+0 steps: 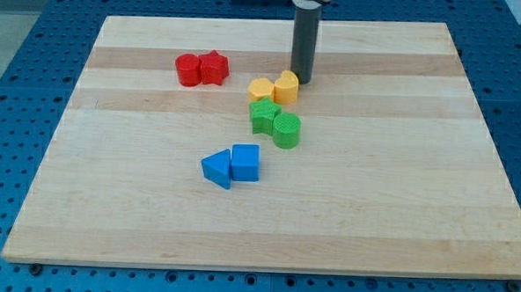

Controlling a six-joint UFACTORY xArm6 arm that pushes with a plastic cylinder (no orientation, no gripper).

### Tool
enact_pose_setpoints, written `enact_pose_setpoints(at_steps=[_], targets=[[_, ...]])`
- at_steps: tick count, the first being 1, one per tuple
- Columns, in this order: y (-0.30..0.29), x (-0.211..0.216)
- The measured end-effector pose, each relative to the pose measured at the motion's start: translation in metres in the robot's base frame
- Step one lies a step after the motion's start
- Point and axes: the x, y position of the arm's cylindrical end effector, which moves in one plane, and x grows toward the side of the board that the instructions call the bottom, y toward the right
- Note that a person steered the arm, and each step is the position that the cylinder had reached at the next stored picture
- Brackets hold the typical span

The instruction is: Move your arm to the top right of the red star

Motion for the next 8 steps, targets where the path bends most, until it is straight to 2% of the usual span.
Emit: enact_pose_setpoints(at_steps=[5, 7, 8], targets=[[0.018, -0.011], [0.008, -0.07], [-0.023, -0.073]])
